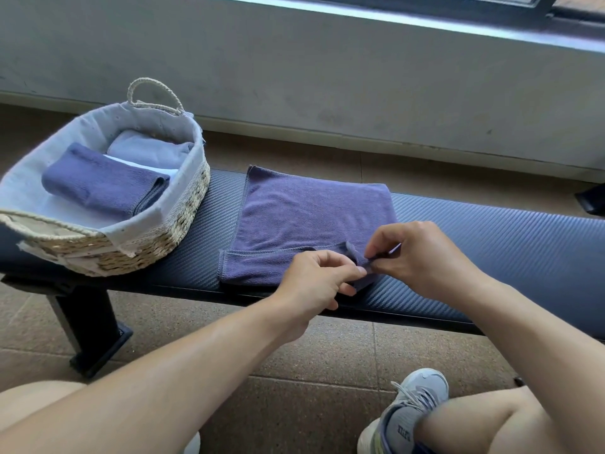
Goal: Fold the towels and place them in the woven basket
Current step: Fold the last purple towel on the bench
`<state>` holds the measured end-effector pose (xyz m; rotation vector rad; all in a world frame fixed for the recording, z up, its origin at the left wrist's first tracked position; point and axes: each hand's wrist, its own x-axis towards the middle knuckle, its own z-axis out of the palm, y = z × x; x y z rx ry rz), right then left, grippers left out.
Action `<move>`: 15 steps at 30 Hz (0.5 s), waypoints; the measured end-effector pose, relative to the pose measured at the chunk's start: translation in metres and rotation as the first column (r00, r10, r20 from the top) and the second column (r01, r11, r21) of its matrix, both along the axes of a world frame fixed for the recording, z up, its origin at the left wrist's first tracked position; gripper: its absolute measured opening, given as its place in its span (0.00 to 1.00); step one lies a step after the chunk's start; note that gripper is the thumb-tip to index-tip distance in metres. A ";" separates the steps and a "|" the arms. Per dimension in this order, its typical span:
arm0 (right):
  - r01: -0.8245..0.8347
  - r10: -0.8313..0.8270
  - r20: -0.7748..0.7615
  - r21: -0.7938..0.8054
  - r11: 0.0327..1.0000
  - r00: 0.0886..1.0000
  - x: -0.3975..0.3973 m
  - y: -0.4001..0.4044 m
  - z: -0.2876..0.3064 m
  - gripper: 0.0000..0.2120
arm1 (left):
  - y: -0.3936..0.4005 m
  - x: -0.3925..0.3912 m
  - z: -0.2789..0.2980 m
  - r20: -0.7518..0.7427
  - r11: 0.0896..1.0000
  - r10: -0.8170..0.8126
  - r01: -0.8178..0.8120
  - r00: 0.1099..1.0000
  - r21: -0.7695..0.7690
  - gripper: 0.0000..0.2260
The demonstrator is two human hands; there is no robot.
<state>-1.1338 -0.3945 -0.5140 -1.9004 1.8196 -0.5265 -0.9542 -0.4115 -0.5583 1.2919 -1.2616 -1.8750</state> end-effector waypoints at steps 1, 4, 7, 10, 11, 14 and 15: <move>0.006 -0.006 0.003 0.003 1.000 1.000 0.000 0.000 0.000 0.10 | -0.001 0.000 0.000 -0.004 1.000 0.009 -0.009 1.000 0.003 0.08; 0.005 -0.005 0.016 0.005 1.000 1.000 0.000 0.000 0.000 0.10 | -0.002 -0.001 0.000 -0.013 0.999 0.034 -0.034 0.999 0.022 0.10; -0.011 0.011 0.012 -0.004 1.000 1.000 0.001 0.001 -0.001 0.09 | -0.001 -0.002 0.002 -0.022 0.995 0.048 -0.046 0.999 0.084 0.13; -0.014 0.014 0.007 -0.011 1.000 1.000 0.000 0.001 -0.002 0.11 | 0.001 -0.003 0.001 -0.027 0.991 0.046 -0.042 0.999 0.128 0.11; -0.014 0.014 0.010 -0.009 1.000 1.000 0.000 0.001 -0.002 0.12 | 0.002 -0.003 0.000 -0.024 0.991 0.036 -0.033 0.999 0.131 0.09; -0.021 0.020 0.020 0.002 1.000 1.000 -0.001 0.001 -0.001 0.12 | 0.003 -0.003 -0.002 -0.013 0.991 0.016 -0.014 1.000 0.136 0.06; -0.024 0.023 0.023 0.007 1.000 0.999 -0.001 0.002 -0.001 0.12 | 0.002 -0.003 -0.003 -0.008 0.991 0.020 -0.019 1.000 0.136 0.07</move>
